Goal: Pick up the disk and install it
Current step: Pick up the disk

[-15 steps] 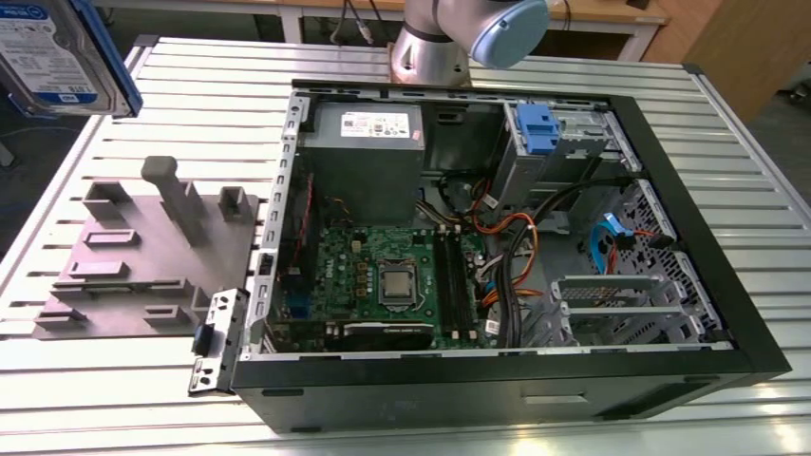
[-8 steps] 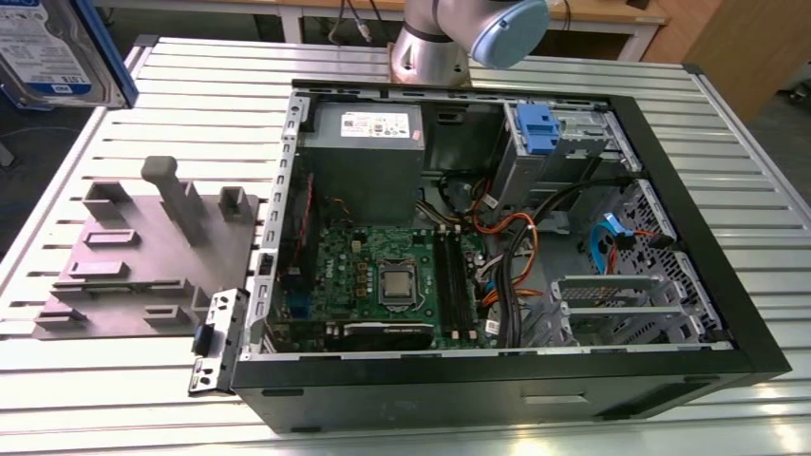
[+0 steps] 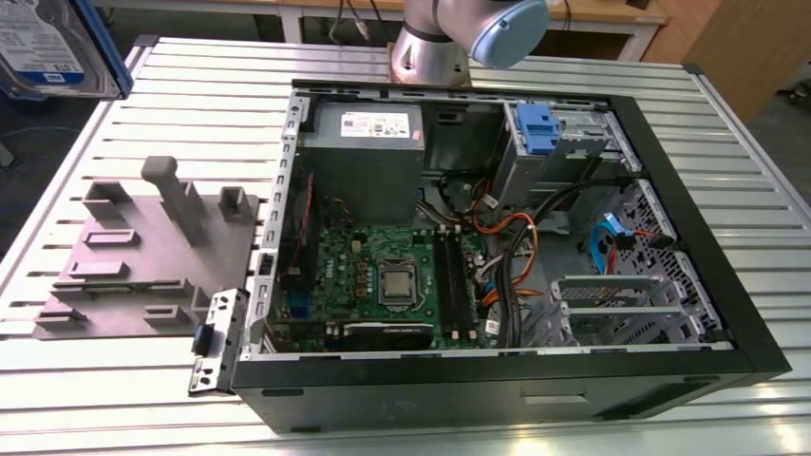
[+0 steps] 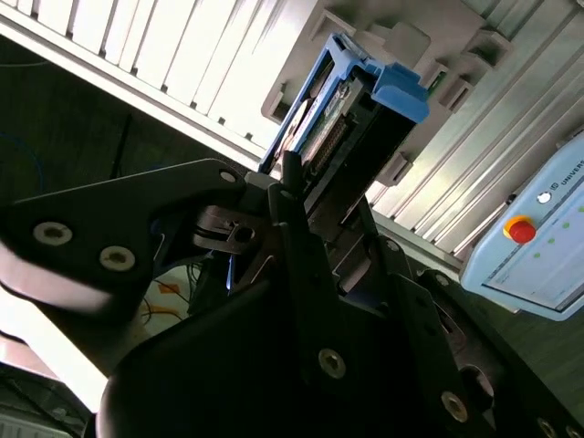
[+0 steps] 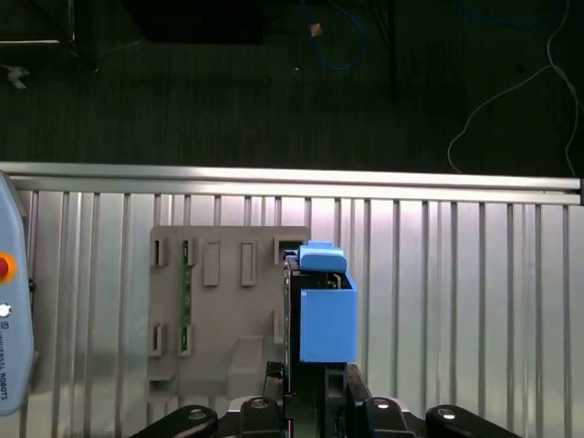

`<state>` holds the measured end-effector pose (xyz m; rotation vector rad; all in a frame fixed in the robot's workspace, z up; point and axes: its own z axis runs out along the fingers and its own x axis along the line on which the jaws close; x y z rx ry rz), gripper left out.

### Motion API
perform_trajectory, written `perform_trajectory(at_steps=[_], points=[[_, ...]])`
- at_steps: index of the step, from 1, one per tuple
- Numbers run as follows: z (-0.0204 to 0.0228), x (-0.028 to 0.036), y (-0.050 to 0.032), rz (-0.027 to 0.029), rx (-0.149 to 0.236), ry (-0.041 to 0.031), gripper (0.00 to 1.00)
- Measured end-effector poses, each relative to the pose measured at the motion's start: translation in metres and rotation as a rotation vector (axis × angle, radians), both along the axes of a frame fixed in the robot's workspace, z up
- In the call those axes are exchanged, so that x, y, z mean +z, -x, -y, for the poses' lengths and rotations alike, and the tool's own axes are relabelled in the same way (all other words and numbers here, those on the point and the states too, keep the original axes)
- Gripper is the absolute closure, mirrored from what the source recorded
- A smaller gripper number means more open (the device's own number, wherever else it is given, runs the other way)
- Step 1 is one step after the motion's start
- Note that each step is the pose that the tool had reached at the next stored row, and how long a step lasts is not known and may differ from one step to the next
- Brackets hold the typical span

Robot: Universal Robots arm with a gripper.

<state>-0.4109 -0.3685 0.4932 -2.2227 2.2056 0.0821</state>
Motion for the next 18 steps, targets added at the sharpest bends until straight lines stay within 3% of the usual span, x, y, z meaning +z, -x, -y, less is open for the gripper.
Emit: perform_trajectory(at_steps=[5, 18], points=[[0.0, 0.0065, 0.0, 0.0, 0.0, 0.0, 0.65], [0.0, 0.0069, -0.0038, 0.0, 0.0, 0.0, 0.65]])
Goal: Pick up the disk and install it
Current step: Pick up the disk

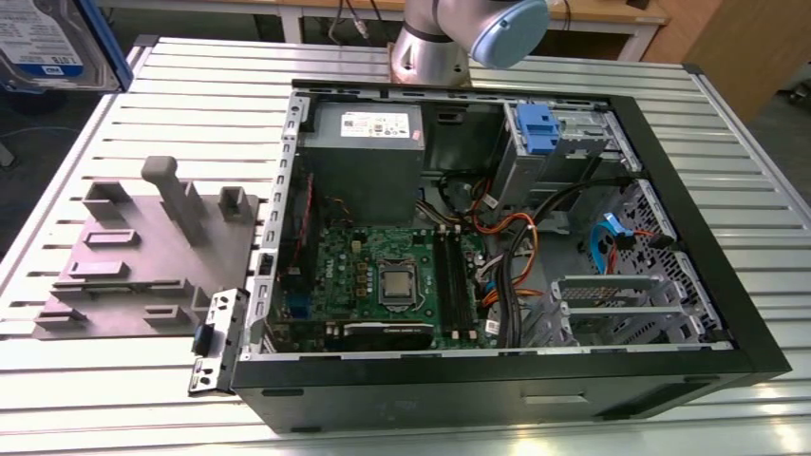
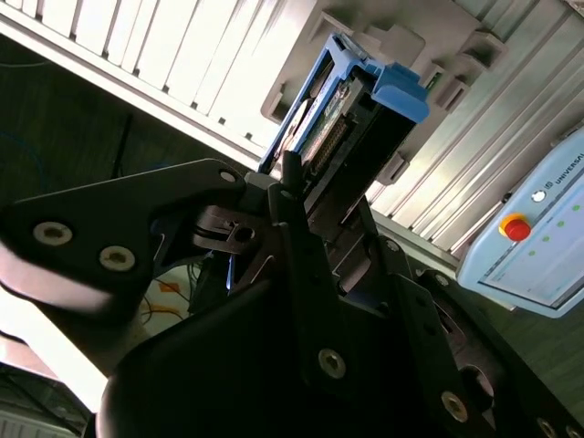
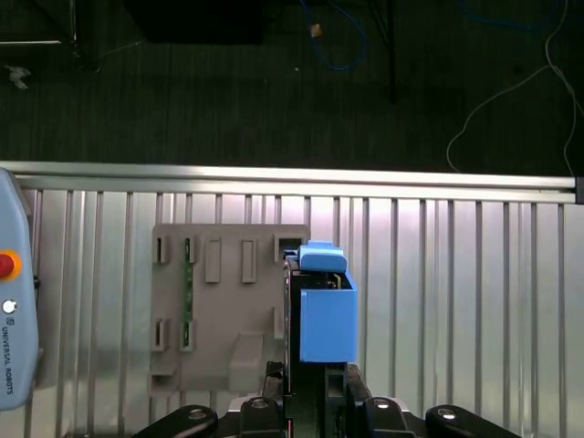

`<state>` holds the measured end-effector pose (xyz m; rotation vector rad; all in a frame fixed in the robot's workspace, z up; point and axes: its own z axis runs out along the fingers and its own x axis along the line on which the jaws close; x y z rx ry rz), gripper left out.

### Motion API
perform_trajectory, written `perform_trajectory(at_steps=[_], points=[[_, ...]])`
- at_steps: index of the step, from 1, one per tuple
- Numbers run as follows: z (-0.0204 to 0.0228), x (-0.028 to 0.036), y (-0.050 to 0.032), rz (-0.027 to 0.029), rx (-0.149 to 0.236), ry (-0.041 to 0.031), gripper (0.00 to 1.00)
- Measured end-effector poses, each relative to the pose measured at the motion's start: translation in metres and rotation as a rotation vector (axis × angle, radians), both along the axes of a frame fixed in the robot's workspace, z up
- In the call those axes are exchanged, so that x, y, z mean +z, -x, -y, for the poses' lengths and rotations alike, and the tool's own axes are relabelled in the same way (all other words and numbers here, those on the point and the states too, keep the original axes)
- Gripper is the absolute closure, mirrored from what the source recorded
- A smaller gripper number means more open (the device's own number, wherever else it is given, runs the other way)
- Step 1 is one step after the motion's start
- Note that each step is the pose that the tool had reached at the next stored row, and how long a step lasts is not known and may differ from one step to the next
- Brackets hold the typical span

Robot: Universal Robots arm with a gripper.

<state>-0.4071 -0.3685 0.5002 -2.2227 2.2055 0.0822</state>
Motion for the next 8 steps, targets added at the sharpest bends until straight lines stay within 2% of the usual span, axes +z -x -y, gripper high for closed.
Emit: perform_trajectory(at_steps=[8], points=[[0.0, 0.0, -0.0105, 0.0, 0.0, 0.0, 0.65]])
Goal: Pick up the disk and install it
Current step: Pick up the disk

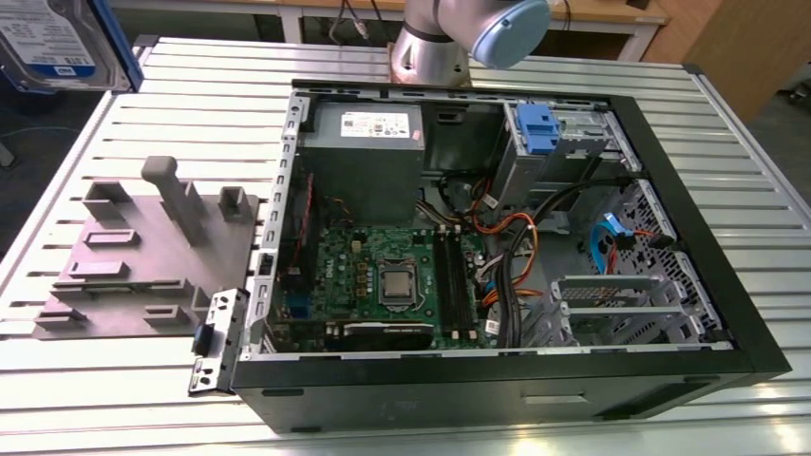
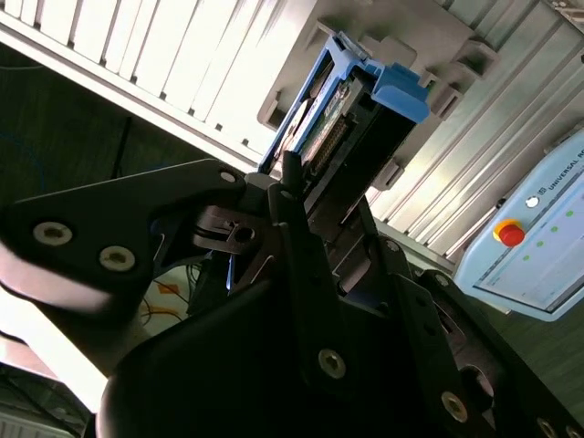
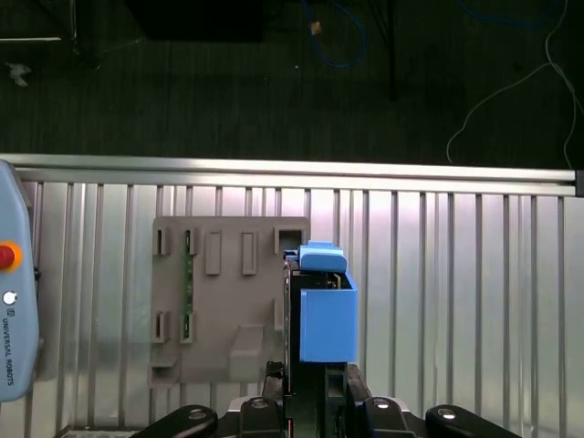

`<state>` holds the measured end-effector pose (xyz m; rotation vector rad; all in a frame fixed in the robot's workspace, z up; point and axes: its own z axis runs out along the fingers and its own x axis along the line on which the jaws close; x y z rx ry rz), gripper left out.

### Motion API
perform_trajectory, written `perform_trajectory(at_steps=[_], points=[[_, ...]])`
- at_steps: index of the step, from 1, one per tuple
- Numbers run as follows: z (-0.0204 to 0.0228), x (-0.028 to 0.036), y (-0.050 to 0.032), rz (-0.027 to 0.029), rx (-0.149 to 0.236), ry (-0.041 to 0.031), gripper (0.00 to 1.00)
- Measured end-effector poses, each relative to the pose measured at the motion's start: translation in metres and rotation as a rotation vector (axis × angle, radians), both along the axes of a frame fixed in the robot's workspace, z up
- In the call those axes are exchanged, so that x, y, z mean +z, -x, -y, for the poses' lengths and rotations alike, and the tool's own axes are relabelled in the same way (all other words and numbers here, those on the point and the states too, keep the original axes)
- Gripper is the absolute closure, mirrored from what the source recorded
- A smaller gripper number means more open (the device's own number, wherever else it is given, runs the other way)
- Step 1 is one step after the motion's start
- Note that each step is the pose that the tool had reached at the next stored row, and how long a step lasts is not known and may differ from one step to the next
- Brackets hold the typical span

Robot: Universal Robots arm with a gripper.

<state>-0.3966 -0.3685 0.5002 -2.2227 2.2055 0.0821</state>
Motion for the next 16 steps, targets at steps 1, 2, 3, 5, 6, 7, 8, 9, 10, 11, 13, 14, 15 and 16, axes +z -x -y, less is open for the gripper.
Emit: perform_trajectory(at_steps=[1, 2, 3, 5, 6, 7, 8, 9, 10, 11, 13, 14, 15, 16], points=[[0.0, 0.0, -0.0014, 0.0, 0.0, 0.0, 0.65], [0.0, 0.0, -0.0027, 0.0001, 0.0, -0.0001, 0.65], [0.0, 0.0, -0.0042, 0.0, 0.0, 0.0, 0.65], [0.0, 0.0, -0.0072, 0.0, 0.0, 0.0, 0.65], [0.0, 0.0, -0.0085, 0.0, 0.0, 0.0, 0.65], [0.0, 0.0, -0.0098, 0.0, 0.0, -0.0001, 0.65], [0.0, 0.0, -0.0111, 0.0, 0.0, 0.0, 0.65], [0.0, 0.0, -0.0123, -0.0001, 0.0, 0.0, 0.65], [0.0, 0.0, -0.0136, -0.0001, 0.0, 0.0, 0.65], [0.0, 0.0, -0.0147, 0.0, 0.0, 0.0, 0.65], [0.0, 0.0, -0.0172, 0.0, 0.0, 0.0, 0.65], [0.0, 0.0, -0.0185, 0.0, 0.0, 0.0, 0.65], [0.0, 0.0, -0.0198, 0.0, 0.0, 0.0, 0.65], [0.0, 0.0, -0.0211, 0.0, 0.0, 0.0, 0.65]])
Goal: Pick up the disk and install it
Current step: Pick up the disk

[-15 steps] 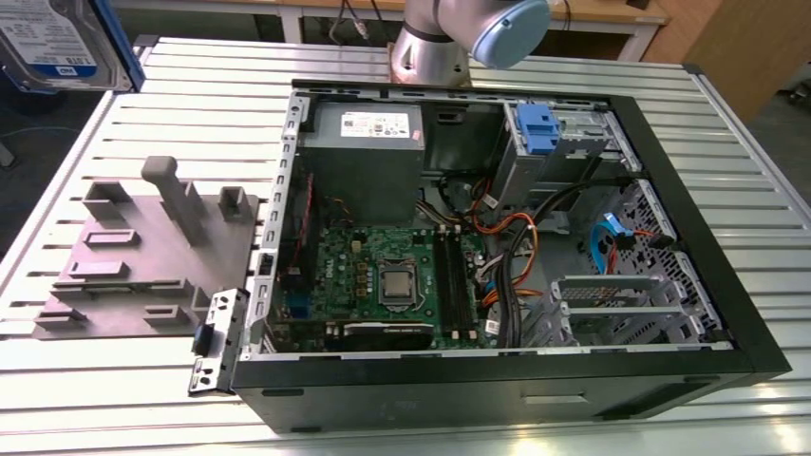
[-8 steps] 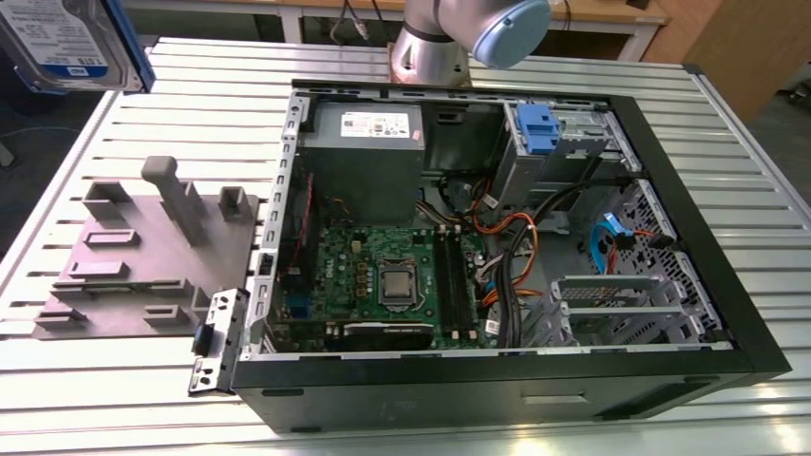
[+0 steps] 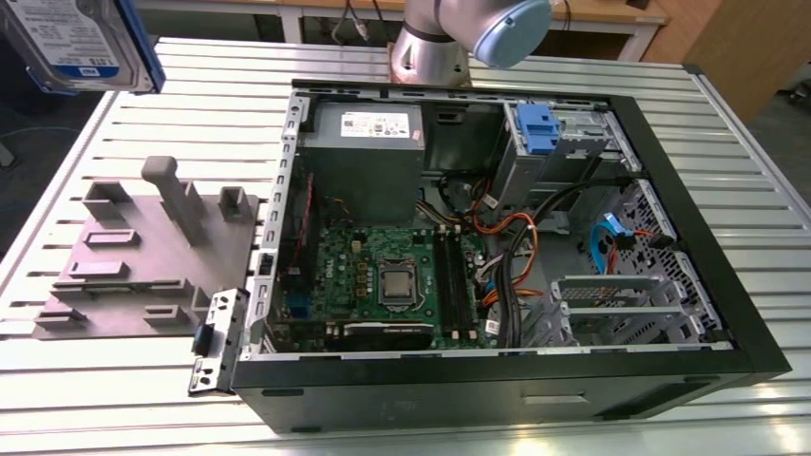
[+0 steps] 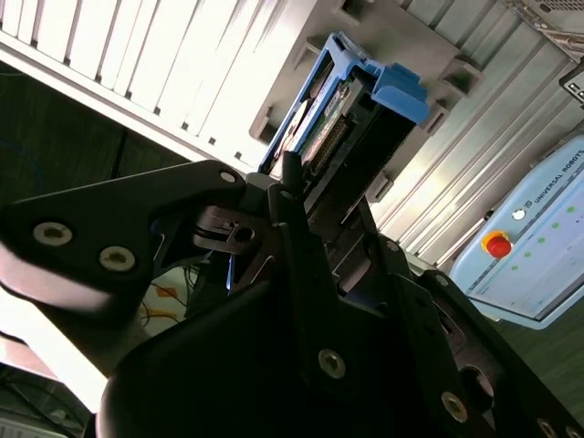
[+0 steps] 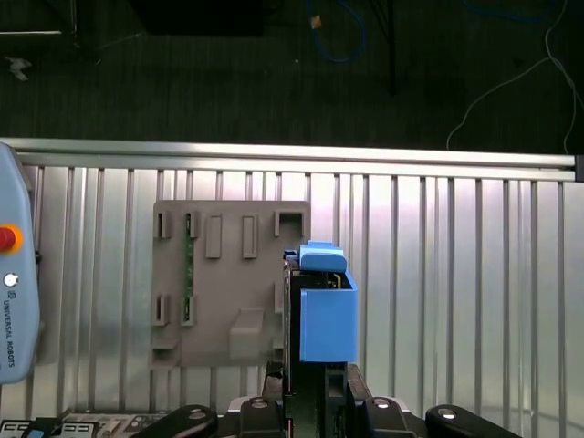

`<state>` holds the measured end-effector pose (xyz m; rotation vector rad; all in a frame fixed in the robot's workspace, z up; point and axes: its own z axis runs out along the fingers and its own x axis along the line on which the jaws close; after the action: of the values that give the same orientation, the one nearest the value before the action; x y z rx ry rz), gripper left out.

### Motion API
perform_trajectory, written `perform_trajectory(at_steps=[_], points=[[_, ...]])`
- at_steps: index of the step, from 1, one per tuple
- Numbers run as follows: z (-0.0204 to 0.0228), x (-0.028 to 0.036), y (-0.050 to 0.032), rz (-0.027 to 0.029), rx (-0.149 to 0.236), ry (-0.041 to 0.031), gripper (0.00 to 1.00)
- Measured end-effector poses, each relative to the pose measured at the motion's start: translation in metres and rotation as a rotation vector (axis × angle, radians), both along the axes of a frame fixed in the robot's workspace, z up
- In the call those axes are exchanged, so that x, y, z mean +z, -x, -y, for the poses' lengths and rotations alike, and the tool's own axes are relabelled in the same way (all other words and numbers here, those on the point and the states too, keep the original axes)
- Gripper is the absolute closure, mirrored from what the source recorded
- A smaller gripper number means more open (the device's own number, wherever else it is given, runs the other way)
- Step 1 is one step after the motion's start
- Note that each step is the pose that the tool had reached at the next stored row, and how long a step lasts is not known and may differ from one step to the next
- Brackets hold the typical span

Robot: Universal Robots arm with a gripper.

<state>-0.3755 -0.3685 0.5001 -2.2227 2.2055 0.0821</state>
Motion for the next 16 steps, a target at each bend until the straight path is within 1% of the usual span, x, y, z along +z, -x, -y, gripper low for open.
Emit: perform_trajectory(at_steps=[16], points=[[0.0, 0.0001, -0.0203, -0.0001, 0.0, 0.0, 0.65]])
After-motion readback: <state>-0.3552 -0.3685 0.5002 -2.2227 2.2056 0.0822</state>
